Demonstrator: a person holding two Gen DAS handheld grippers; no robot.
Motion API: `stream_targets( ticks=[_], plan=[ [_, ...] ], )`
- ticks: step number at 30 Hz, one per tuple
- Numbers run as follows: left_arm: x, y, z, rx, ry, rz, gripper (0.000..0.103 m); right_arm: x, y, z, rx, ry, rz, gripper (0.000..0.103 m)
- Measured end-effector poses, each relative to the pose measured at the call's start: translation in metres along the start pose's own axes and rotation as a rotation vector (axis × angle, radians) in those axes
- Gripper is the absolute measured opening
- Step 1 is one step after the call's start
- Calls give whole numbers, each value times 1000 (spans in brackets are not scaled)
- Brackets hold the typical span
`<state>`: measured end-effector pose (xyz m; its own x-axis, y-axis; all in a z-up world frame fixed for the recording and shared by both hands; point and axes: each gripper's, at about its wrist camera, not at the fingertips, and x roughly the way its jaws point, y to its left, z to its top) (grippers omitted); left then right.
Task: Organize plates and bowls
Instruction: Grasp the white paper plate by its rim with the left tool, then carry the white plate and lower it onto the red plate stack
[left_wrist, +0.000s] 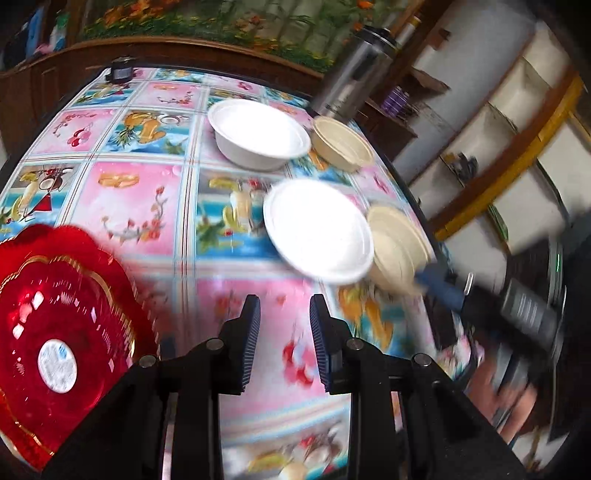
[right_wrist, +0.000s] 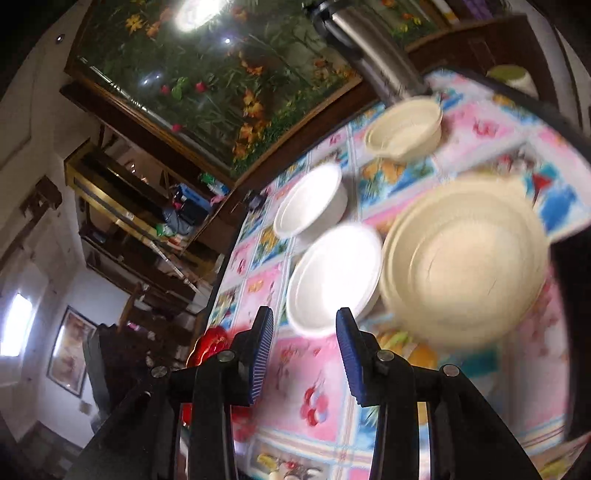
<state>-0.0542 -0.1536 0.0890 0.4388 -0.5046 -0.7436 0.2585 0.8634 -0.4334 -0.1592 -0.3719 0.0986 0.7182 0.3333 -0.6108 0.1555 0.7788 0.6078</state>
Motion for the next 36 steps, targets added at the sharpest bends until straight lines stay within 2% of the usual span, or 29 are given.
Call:
stream_targets(
  ticks=[5,7,9,15,18,19,20,21,25,29,33,36],
  plan=[
    [33,3,36,-95,17,7,25,25,-19,-10,67,50,-39,35],
    [46,6,47,-122,15,44,25,29,-23,-8,65,45,-76,36],
    [56,8,53,-147,28,23,24,30,-27,-6,70,35,-93,38],
    [94,8,66,-144,77,77,24,44,-34,2,82,49,-117,36],
    [107,6,67,-108,76,100,24,52,-33,6,71,49,-148,33],
    [110,5,66,-94,74,99,24,55,-33,7,67,49,-159,27],
    [110,2,63,-66,68,114,19,57,-33,8,65,50,-157,15],
    [108,-2,61,-40,57,130,16,60,-32,9,52,58,-166,11],
    [89,-13,45,53,28,159,16,54,-27,5,2,40,-188,9],
    [68,-16,24,107,35,163,16,40,-19,-4,-22,61,-148,9],
    [50,-17,-4,154,67,148,16,23,-6,-19,-66,107,-101,9],
    [45,-22,-27,197,98,148,16,14,-3,-34,-107,162,-109,9]
  ],
)
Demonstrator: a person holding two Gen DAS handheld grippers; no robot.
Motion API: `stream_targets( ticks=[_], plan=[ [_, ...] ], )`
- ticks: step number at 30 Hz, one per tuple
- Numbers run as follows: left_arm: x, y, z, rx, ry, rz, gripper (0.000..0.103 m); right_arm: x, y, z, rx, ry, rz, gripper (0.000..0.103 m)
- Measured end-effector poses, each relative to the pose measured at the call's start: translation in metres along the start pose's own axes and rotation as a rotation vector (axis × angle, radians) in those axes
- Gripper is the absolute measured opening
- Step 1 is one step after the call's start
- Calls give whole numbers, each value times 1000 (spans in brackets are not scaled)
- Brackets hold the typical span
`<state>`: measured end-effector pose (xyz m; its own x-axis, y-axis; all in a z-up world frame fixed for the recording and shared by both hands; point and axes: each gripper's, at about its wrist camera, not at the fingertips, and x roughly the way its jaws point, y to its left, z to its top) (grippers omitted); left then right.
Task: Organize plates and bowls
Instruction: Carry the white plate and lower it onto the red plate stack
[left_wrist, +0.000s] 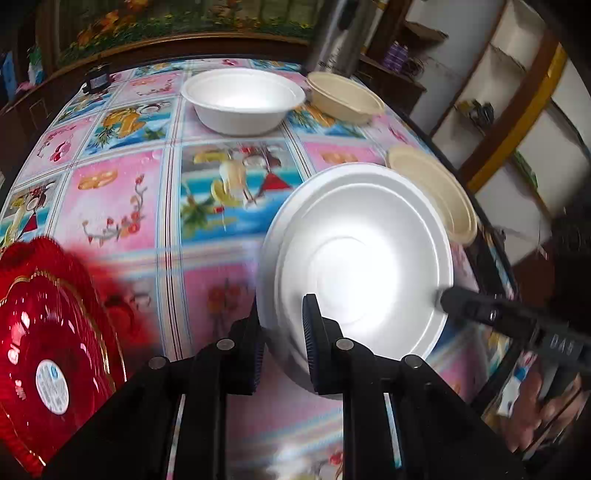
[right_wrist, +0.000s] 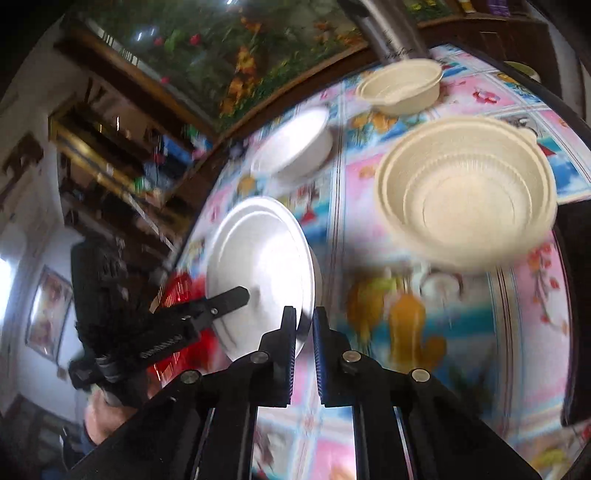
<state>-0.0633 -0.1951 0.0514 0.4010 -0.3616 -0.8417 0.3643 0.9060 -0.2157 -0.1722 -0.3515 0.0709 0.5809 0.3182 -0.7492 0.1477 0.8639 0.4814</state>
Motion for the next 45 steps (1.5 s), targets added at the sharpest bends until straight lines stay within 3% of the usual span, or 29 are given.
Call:
stream_targets(
  ticks=[3,11,19,32,39,45],
  plan=[
    [1,-9,-11,45,-4,39,16,-3,-4,-13,-6,20,-26,13],
    [1,-23,-17,148,-79,112,17,-6,4,-20,-77,-35,-153,15],
    [-5,-25,-22,159,-134,103,17,-11,5,-20,-101,-85,-183,10],
    [-49,-13,-22,129,-225,115,17,-23,32,-14,-129,-107,-139,10],
    [-83,21,-28,63,-295,167,17,-11,74,-8,-209,-93,-99,10],
    [-110,71,-40,-35,-332,220,17,23,120,-3,-273,-28,-32,10]
  ],
)
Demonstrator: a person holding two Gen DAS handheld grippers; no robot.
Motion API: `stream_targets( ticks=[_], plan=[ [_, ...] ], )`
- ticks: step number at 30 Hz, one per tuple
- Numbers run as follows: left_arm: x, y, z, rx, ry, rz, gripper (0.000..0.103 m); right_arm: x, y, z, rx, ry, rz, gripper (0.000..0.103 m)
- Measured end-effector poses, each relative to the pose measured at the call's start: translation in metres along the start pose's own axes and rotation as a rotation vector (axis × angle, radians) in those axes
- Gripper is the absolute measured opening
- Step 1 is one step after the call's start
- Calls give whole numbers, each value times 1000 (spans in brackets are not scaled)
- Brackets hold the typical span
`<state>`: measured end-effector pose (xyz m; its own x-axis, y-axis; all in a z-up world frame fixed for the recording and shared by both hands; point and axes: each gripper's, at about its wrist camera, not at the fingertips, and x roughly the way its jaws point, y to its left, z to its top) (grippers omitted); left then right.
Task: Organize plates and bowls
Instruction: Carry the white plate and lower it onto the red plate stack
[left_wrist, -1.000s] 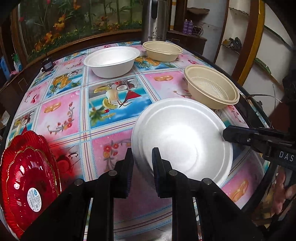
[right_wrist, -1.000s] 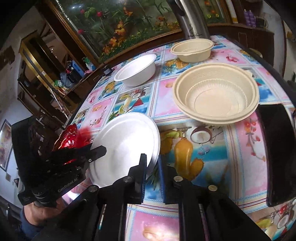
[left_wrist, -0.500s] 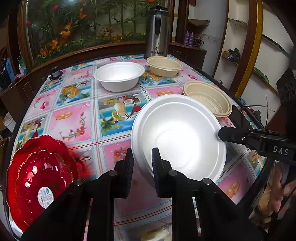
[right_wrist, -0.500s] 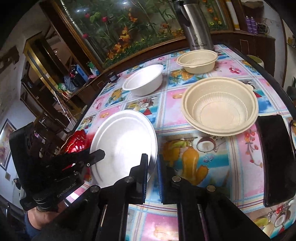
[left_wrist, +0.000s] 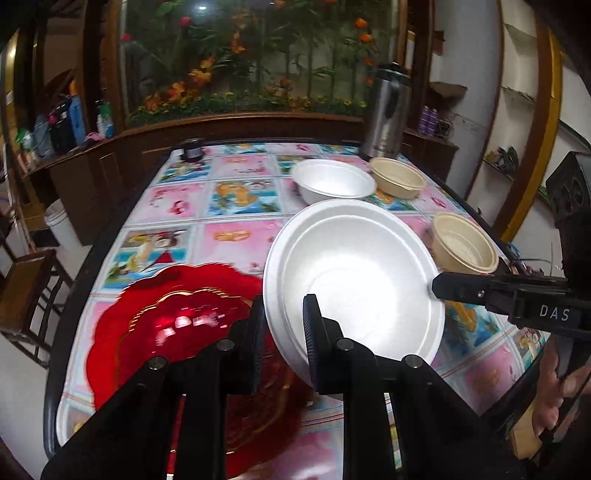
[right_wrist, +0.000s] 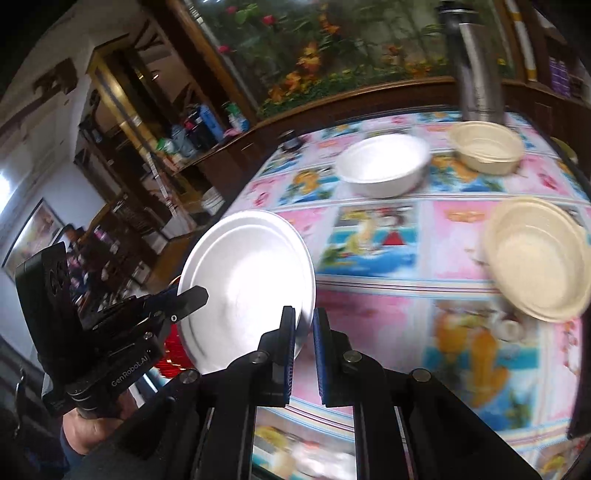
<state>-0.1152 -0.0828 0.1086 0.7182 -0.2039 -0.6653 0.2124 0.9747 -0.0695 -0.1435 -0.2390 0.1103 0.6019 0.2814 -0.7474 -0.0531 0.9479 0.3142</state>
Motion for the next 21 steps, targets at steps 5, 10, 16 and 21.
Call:
stream_targets(
  ticks=[5,10,16,21],
  plan=[
    [-9,40,-11,-64,-5,53,17,35,33,6,-39,62,45,10],
    [-8,71,-23,-123,10,87,17,71,58,5,-64,136,71,9],
    [0,92,-38,-161,49,97,17,101,74,-5,-75,209,75,9],
    [7,100,-48,-183,70,96,17,113,78,-11,-84,240,66,9]
  ],
)
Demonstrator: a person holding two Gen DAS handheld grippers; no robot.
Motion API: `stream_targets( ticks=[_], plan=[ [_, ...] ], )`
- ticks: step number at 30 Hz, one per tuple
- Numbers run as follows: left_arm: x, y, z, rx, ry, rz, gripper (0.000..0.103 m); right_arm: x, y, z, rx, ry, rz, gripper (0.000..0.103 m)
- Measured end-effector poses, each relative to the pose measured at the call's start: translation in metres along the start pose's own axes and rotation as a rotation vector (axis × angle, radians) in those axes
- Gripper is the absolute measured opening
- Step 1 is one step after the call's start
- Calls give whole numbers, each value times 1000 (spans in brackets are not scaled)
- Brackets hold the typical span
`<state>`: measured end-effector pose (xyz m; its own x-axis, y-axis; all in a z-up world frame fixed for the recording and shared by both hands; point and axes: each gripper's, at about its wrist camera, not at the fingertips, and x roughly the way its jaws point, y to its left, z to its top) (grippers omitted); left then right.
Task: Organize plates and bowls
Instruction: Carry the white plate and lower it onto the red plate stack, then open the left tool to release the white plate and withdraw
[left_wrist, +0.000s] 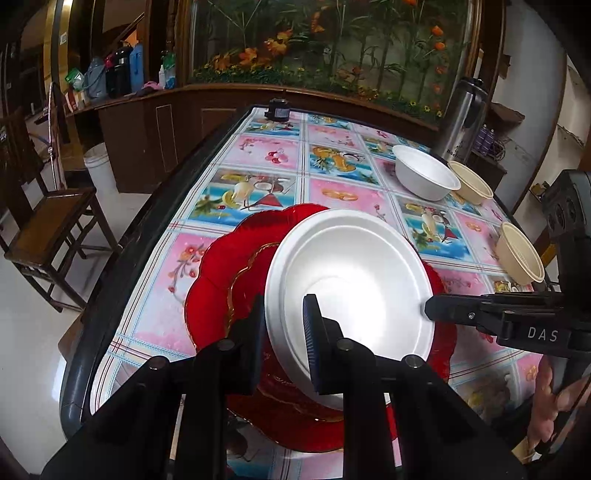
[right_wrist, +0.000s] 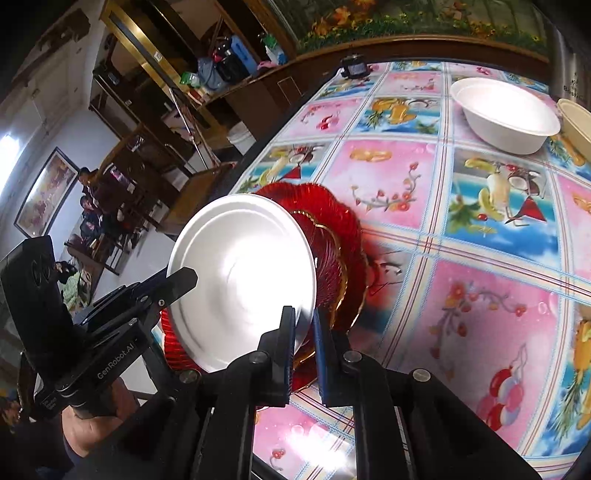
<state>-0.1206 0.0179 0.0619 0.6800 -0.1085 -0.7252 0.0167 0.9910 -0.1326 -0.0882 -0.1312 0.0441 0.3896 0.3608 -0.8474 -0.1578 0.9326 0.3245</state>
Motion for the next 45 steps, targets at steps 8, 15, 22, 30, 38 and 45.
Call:
stream_targets(
  ticks=[8,15,22,30,38,45],
  plan=[
    [4,6,-5,-14,12,0,17,5,5,-1,-9,10,-10,9],
    [6,9,-5,-22,14,0,17,5,9,0,-29,2,-20,9],
    [6,9,-6,-25,19,2,17,5,11,0,-40,-5,-29,12],
    [2,10,-4,-40,17,10,17,-4,11,-1,-36,-26,-22,14],
    [-8,12,0,-55,-2,18,30,-22,7,0,-24,-67,-3,14],
    [-16,4,5,-40,-21,22,34,-36,-6,-1,15,-96,15,16]
  ],
)
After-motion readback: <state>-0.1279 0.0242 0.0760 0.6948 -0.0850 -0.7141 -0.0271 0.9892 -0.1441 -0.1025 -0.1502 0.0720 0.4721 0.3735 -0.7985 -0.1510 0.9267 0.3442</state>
